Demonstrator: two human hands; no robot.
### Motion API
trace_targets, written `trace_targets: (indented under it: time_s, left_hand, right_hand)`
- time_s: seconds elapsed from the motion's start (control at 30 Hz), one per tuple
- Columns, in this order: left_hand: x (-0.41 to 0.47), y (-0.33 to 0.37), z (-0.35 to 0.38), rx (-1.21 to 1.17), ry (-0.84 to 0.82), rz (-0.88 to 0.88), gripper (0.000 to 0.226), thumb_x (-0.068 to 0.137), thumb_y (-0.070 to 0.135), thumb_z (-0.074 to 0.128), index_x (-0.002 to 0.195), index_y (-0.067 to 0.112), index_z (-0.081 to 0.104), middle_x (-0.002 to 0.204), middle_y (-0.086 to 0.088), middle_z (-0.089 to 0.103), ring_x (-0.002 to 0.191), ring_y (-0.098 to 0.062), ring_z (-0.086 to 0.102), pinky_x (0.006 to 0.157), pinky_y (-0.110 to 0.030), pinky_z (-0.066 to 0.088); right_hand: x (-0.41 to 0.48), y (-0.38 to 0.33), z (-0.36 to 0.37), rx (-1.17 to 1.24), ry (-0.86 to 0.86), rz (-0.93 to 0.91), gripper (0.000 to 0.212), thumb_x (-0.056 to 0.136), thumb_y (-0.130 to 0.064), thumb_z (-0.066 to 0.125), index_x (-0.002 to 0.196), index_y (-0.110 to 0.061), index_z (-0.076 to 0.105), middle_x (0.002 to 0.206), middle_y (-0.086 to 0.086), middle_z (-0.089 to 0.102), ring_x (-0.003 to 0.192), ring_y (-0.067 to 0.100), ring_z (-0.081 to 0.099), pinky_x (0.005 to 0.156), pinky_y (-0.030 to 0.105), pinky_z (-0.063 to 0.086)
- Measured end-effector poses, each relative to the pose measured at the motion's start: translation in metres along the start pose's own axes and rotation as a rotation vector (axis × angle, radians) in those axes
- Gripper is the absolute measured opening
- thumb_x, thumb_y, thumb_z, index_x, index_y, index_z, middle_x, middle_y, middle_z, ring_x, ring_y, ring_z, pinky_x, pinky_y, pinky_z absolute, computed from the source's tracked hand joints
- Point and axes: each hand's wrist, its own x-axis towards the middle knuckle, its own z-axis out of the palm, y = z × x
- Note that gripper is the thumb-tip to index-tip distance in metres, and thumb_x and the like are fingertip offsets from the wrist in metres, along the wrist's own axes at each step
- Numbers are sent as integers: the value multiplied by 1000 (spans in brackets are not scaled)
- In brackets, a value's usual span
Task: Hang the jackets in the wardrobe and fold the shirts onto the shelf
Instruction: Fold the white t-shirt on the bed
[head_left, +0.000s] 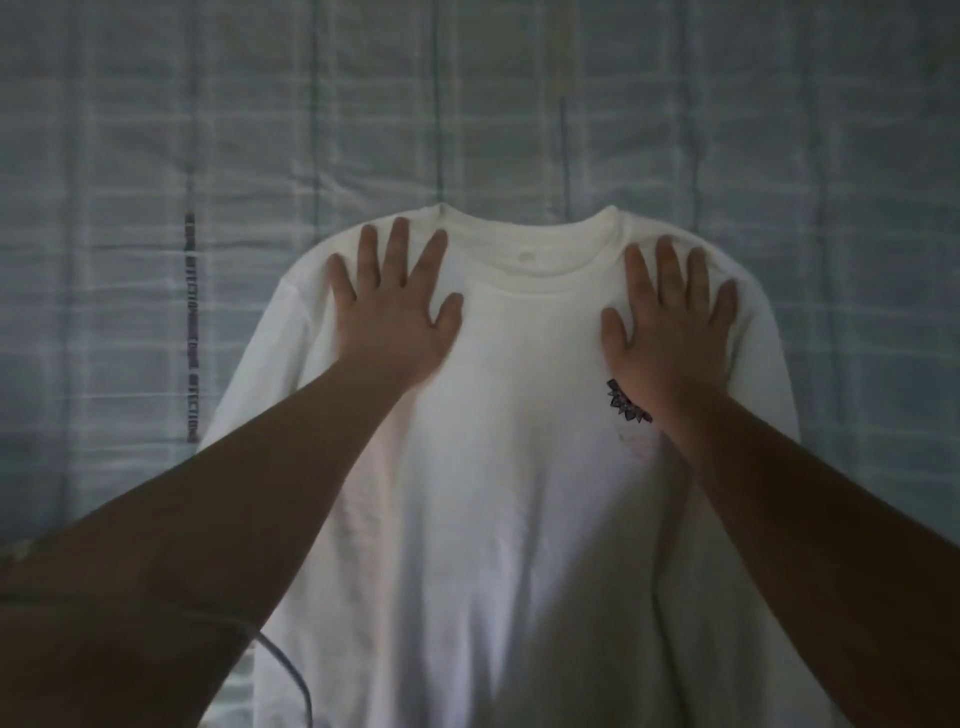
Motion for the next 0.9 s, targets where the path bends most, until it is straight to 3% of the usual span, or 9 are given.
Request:
trace_targets:
  time_s: [0.23,0.33,0.43,0.67,0.9]
  left_hand:
    - [-29,9,-15,-59,6,59,66,98,53,23,157,28,9,165,-12,4,151,-35,-1,118,-62,1]
    - [-84,15,-12,-85,100,173,63,100,43,31,157,21,17,164,-14,15,151,-34,10,118,-60,9]
    - [-154,14,0,-156,66,118,64,99,39,38,157,17,19,163,-15,15,151,-34,11,119,-58,10]
    - [-329,-5,40,-160,-85,140,63,99,34,43,155,13,25,162,-19,17,150,-38,12,118,-60,13]
    - [-411,-37,76,-69,-190,145,65,98,42,37,157,23,19,165,-13,9,152,-33,2,120,-59,7]
  right_hand:
    - [-16,-10,-20,55,-26,8,66,99,-44,29,157,-19,10,165,11,7,151,33,5,119,60,8]
    - [-63,-27,-33,149,89,-99,64,100,-36,32,157,-14,14,164,13,11,151,31,9,121,53,11]
    - [-133,-44,-26,211,97,-199,63,99,-33,37,155,-10,21,163,15,16,151,32,14,121,51,16]
    - [-311,-46,-2,167,-174,-290,64,98,-32,40,156,-13,19,164,11,12,152,27,6,121,52,12]
    - [-385,-7,35,66,-232,-289,64,92,-32,45,152,-11,35,160,12,29,149,30,21,120,55,14]
